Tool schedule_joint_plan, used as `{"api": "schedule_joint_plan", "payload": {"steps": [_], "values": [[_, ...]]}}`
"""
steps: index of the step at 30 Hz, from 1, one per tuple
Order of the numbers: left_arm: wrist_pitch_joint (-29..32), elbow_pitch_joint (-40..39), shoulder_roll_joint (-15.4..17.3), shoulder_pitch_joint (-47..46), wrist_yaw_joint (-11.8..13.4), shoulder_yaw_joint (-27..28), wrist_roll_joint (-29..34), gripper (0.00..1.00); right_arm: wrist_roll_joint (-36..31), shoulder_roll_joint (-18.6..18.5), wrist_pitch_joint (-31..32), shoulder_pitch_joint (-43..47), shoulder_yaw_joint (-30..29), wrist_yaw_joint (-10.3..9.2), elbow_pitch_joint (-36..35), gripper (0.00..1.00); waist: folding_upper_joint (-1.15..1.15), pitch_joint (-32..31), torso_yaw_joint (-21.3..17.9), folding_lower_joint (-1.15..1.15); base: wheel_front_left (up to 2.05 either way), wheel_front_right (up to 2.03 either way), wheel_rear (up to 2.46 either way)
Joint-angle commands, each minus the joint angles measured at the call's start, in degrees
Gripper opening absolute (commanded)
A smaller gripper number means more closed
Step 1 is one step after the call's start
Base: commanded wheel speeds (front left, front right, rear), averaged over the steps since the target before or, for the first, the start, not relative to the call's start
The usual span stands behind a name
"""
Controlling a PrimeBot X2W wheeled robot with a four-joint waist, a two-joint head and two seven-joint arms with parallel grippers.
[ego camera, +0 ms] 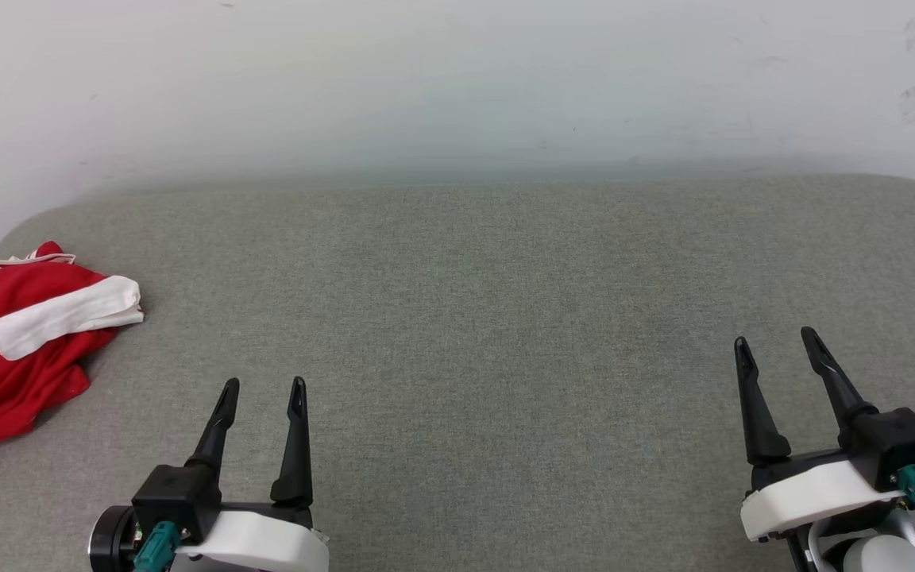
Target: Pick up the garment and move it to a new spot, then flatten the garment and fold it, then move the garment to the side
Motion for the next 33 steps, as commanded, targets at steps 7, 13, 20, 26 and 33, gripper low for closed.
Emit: {"api": "schedule_joint_plan", "payload": {"steps": [7, 13, 20, 26, 33], "values": [[-1.21, 0.26, 0.50, 0.59, 1.26, -1.10, 2.27, 1.00, -0.73, 0.07, -1.16, 0.23, 0.90, -0.02, -0.89, 1.00, 0.00, 0.11, -0.05, 0.00, 0.00, 0.00, 0.00], [-1.88, -0.31, -0.44, 1.08, -0.28, 1.17, 2.25, 1.00, 0.22, 0.07, -1.81, 0.74, 1.75, -0.02, -0.26, 1.00, 0.00, 0.27, -0.16, 0.00, 0.00, 0.00, 0.00], [-2.55, 0.54, -1.21, 1.66, -2.98, 3.83, 2.11, 1.00, 7.09, 0.09, -2.64, 0.87, 1.24, -0.03, 1.91, 1.00, 0.00, 0.22, -0.34, 0.00, 0.00, 0.00, 0.00], [-3.21, 1.35, -1.36, 1.92, -4.17, 4.18, 3.82, 1.00, 8.63, 0.09, -3.18, 0.49, 1.54, -0.03, 3.78, 1.00, 0.00, 0.18, -0.51, 0.00, 0.00, 0.00, 0.00], [-3.16, 2.74, -1.36, 1.82, -4.54, 3.47, 3.66, 1.00, 7.74, 0.09, -3.16, 0.24, 1.91, -0.03, 4.36, 1.00, 0.00, 0.15, -0.52, 0.00, 0.00, 0.00, 0.00]]}}
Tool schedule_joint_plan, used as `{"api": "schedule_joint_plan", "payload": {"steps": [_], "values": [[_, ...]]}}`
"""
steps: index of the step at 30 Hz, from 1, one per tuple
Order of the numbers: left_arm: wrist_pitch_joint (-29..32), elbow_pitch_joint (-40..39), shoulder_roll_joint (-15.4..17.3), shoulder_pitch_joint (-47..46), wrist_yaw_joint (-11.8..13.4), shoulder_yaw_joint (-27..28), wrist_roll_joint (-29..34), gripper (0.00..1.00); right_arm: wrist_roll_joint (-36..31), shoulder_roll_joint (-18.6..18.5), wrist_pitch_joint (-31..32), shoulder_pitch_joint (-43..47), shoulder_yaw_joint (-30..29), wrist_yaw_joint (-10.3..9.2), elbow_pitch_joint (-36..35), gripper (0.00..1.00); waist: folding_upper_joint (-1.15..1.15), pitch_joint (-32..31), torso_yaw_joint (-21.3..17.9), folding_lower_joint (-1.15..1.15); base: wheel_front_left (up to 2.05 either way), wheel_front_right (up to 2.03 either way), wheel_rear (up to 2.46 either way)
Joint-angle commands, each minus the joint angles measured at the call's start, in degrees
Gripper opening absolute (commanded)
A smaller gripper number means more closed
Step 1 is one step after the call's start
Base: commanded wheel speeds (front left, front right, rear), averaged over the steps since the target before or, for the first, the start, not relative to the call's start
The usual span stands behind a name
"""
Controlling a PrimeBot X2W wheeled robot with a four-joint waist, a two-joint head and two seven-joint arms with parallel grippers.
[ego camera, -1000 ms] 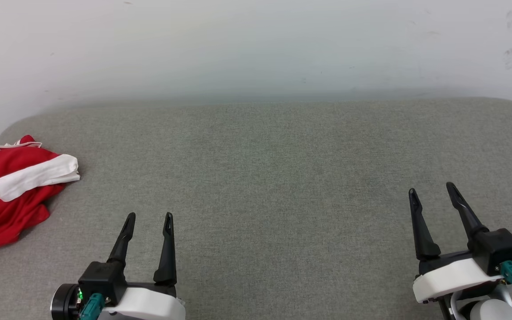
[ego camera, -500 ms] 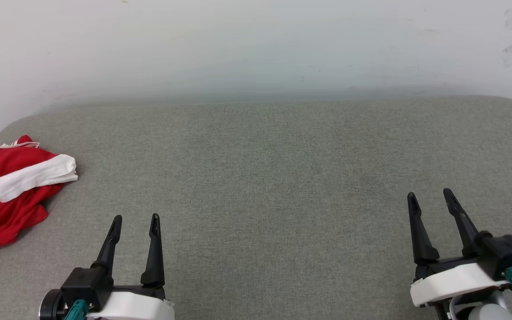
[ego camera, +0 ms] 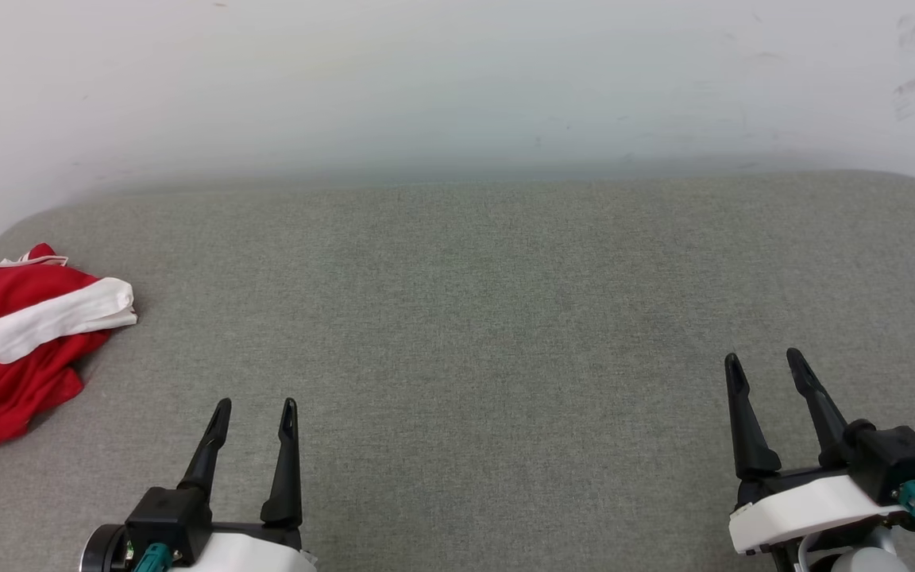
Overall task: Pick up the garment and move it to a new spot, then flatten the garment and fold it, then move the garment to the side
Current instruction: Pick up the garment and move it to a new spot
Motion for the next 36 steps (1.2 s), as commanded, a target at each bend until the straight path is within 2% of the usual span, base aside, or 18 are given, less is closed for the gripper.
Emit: {"api": "schedule_joint_plan", "payload": {"steps": [1, 22, 28, 36], "values": [[-0.16, 0.24, -0.06, 0.22, -0.24, -0.04, -0.18, 1.00, -0.36, 0.09, -0.18, -0.22, 0.11, -0.04, 0.11, 1.00, 0.00, -0.04, 0.03, 0.00, 0.00, 0.00, 0.00], [-0.16, 0.67, -0.07, 0.21, 0.04, -0.33, -0.96, 1.00, 0.52, 0.10, -0.17, 0.38, 0.70, -0.04, 0.28, 1.00, 0.00, -0.44, 1.17, 0.00, 0.00, 0.00, 0.00], [-0.16, 1.20, -0.07, 0.38, 0.11, -0.17, -0.82, 1.00, 0.59, 0.10, -0.17, 1.14, 2.36, -0.04, 0.35, 1.00, 0.00, -0.95, 4.13, 0.00, 0.00, 0.00, 0.00], [-0.16, 2.19, -0.06, 1.12, 0.08, 1.29, 0.14, 1.00, 0.57, 0.10, -0.16, 2.02, 4.89, -0.04, 0.68, 1.00, 0.00, -1.81, 9.95, 0.00, 0.00, 0.00, 0.00]]}}
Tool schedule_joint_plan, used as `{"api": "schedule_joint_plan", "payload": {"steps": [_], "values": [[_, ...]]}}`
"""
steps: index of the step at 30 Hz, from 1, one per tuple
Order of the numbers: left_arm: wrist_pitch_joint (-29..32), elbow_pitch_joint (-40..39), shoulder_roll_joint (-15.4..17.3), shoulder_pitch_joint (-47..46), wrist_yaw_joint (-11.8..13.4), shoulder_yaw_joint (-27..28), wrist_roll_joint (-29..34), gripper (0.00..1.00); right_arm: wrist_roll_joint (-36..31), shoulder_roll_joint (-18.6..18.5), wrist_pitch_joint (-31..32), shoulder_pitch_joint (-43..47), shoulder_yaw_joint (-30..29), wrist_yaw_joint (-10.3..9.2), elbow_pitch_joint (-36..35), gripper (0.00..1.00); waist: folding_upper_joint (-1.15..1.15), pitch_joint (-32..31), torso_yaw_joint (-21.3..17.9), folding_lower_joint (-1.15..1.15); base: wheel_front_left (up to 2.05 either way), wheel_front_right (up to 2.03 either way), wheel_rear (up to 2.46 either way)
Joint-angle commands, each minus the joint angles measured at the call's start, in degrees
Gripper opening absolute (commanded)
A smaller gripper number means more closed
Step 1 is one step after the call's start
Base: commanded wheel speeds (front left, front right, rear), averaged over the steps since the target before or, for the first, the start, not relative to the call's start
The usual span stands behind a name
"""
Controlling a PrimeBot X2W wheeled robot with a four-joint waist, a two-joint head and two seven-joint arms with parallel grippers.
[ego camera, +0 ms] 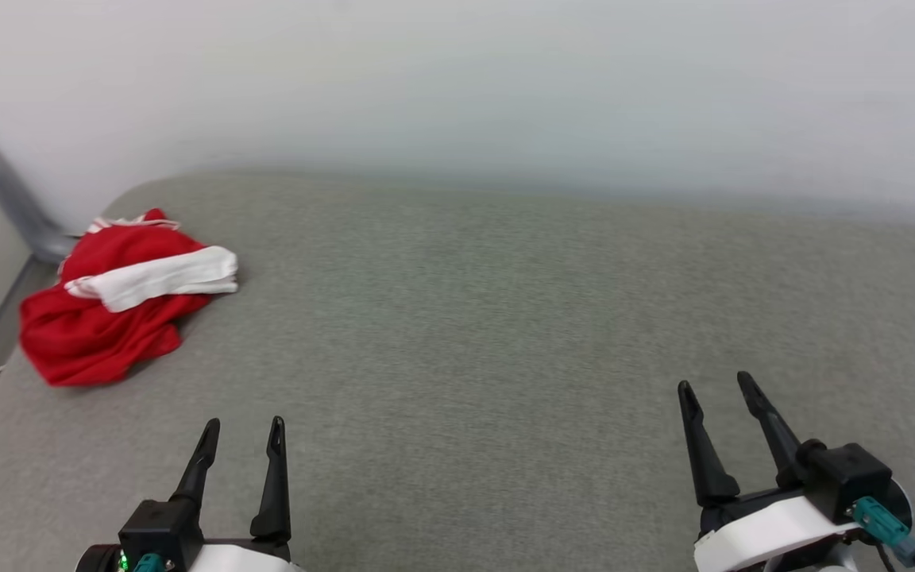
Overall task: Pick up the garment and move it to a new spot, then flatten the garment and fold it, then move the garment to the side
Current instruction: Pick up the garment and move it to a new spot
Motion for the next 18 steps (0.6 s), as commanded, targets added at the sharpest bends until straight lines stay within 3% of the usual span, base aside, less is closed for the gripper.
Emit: {"api": "schedule_joint_plan", "payload": {"steps": [1, 18], "values": [[-0.16, 0.19, -0.05, 0.33, -0.14, 0.36, 0.34, 1.00, 0.25, 0.11, -0.14, 0.55, 0.51, -0.04, 0.15, 1.00, 0.00, -0.48, 2.27, 0.00, 0.00, 0.00, 0.00], [-0.16, -0.33, -0.05, 1.69, -0.76, 2.11, 1.93, 1.00, 1.66, 0.11, -0.14, 1.65, 3.10, -0.04, -0.23, 1.00, 0.00, -1.74, 14.51, 0.00, 0.00, 0.00, 0.00]]}}
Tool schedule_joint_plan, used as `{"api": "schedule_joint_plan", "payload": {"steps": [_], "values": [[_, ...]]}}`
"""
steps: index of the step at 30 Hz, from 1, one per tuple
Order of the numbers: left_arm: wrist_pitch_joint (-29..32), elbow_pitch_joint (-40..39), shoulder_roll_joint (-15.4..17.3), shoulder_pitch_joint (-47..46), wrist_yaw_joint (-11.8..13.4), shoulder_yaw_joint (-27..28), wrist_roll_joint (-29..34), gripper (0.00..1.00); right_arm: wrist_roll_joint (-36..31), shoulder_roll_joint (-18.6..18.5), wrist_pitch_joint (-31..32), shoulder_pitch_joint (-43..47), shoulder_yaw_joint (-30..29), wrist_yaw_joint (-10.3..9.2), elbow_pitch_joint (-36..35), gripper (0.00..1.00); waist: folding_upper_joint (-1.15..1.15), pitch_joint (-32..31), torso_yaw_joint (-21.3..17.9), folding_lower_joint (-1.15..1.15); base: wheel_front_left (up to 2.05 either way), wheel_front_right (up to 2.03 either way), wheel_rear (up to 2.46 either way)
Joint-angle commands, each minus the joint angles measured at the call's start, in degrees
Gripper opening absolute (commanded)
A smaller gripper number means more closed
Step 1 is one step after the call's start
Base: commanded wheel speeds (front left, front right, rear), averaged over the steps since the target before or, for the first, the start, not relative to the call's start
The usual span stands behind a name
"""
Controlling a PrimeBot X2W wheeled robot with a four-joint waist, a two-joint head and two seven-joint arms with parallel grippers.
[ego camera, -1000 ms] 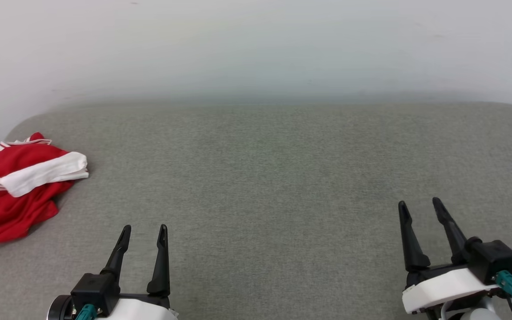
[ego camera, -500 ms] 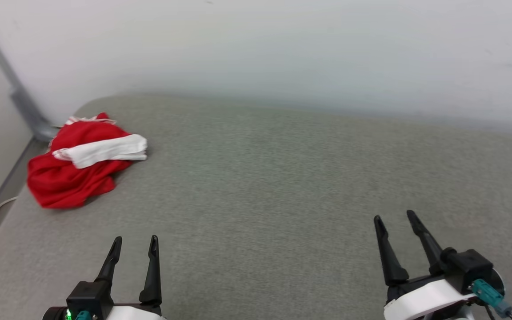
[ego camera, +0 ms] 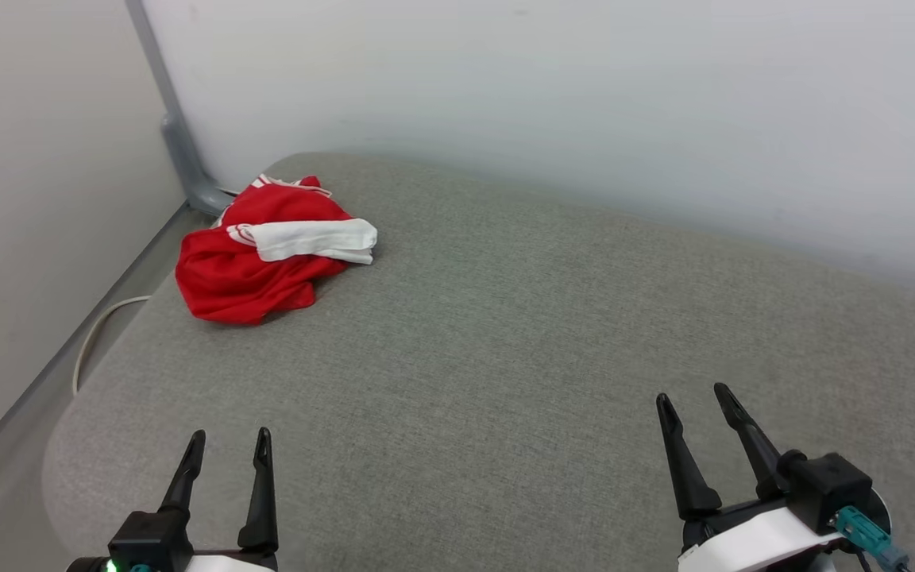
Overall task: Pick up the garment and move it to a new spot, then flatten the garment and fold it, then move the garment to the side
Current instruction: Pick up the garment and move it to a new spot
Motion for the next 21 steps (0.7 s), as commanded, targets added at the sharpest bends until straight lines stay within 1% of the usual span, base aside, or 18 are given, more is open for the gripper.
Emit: {"api": "schedule_joint_plan", "payload": {"steps": [1, 10, 17, 21], "values": [[-0.16, -0.23, -0.04, 0.36, -0.34, 0.05, 0.42, 1.00, 0.16, 0.09, -0.14, 0.57, 0.28, -0.04, -0.15, 1.00, 0.00, -0.28, 1.64, 0.00, 0.00, 0.00, 0.00], [-0.16, -0.35, -0.04, 1.01, -0.91, 0.41, 0.93, 1.00, 0.73, 0.09, -0.14, 0.79, 1.51, -0.04, 0.18, 1.00, 0.00, -0.74, 4.39, 0.00, 0.00, 0.00, 0.00], [-0.16, -0.31, -0.04, 1.19, -1.05, 0.55, 0.86, 1.00, 0.52, 0.09, -0.14, 1.13, 1.25, -0.04, 0.10, 1.00, 0.00, -0.97, 5.07, 0.00, 0.00, 0.00, 0.00], [-0.16, -0.58, -0.04, 1.14, -0.65, 0.75, 0.52, 1.00, 0.13, 0.10, -0.14, 1.06, 1.17, -0.04, -0.31, 1.00, 0.00, -0.69, 4.92, 0.00, 0.00, 0.00, 0.00]]}}
